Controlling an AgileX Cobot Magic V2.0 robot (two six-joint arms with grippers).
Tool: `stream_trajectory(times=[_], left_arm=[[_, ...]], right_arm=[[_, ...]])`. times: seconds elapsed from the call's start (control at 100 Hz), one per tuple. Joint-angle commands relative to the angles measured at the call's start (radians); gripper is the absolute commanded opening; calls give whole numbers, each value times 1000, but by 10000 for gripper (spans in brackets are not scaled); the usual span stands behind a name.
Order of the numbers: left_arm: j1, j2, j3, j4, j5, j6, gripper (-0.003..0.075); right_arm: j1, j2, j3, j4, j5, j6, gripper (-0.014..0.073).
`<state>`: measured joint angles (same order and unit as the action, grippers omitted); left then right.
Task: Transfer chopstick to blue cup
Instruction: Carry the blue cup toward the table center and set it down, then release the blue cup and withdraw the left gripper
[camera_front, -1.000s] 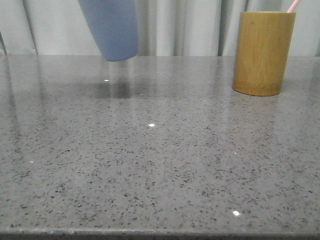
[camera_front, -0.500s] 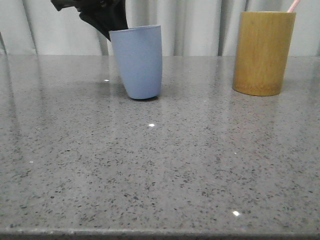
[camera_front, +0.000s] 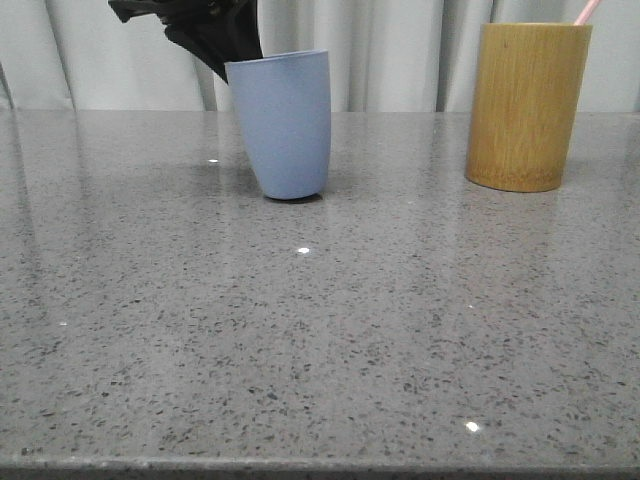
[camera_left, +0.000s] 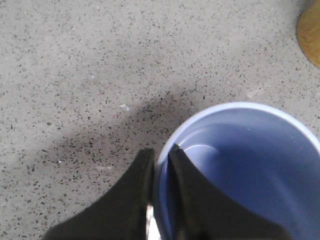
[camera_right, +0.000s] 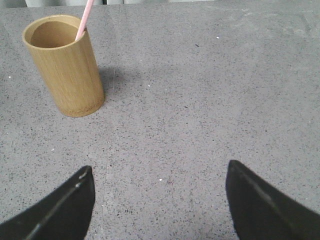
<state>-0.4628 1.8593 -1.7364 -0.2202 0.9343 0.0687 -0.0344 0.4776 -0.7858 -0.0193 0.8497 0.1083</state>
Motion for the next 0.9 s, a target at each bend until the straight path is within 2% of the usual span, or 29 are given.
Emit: stream_trajectory(times=[0.0, 0.15, 0.25, 0.66, 0.89], left_arm=[[-10, -48, -37, -18, -41, -6, 158], [-10, -48, -37, -29, -39, -6, 424], [-10, -48, -39, -49, -39, -6, 520], [1, -73, -163, -54, 114, -12, 527], [32, -191, -166, 59, 150, -12, 527]], right_arm=[[-3, 14, -33, -4, -79, -8, 550], [-3, 14, -33, -4, -79, -8, 550], [-3, 14, -33, -4, -79, -8, 550], [-3, 14, -33, -4, -79, -8, 550], [-3, 14, -33, -4, -79, -8, 550]])
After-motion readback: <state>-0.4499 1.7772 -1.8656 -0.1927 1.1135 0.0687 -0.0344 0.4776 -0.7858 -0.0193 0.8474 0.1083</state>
